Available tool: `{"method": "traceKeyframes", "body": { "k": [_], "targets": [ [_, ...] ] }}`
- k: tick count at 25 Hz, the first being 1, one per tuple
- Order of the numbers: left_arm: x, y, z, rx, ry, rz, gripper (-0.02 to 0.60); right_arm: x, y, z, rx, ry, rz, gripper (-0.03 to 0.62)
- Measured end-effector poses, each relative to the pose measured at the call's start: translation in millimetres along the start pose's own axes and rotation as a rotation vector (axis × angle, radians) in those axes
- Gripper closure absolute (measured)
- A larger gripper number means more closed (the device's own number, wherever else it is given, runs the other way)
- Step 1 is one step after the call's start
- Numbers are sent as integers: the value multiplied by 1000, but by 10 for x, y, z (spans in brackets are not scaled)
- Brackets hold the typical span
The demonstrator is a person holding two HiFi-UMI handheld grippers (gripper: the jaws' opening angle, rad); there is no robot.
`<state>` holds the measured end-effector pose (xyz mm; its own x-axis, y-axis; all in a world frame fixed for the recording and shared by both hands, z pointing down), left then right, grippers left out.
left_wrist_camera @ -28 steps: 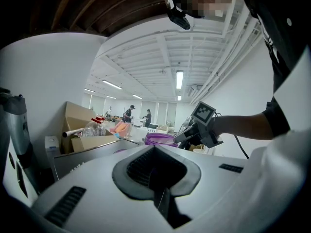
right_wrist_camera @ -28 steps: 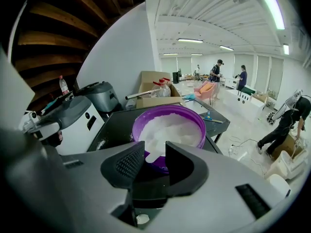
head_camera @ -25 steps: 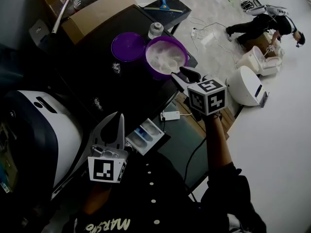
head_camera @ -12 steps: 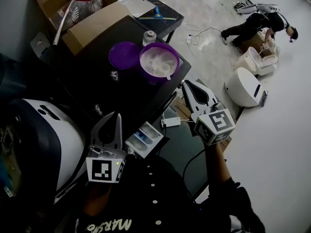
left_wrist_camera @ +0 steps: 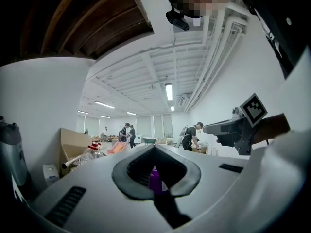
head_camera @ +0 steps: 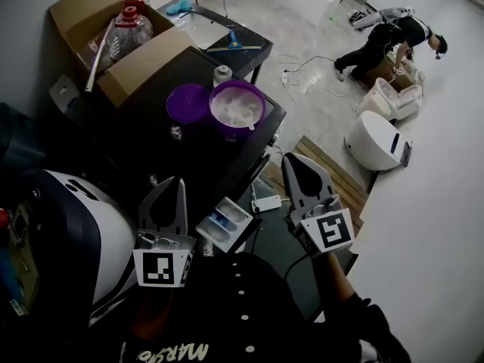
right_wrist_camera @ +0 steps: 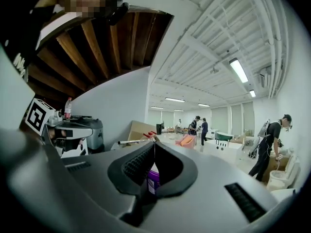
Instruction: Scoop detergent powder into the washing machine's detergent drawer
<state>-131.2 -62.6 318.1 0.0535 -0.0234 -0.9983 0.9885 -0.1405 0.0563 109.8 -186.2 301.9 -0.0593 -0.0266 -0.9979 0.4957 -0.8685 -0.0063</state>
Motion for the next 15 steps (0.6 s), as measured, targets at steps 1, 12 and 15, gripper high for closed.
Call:
{"method": "traceKeyframes", "body": {
  "k": [1,12,15],
  "targets": [
    [37,-9,-17,2,11,4,568,23,-22,-47,-9,10,1,565],
    [303,-233,-238,63,124,51,568,95,-189,-456,-103,89,-6,565],
    [322,-262,-311,62,153,54,568,25,-206,-541,-142,77,-10,565]
  ]
}}
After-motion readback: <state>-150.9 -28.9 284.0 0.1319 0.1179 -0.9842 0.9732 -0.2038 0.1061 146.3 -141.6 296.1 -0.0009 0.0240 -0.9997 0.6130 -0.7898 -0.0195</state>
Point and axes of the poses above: the fingertips, and each gripper's own axes: z forward along the fingers, y to its right, x out of its top, the point moved 8 cm from there along -z, backward along the fingers, and after that the axes turned 12 degrees about x, right-handed, at the moved point
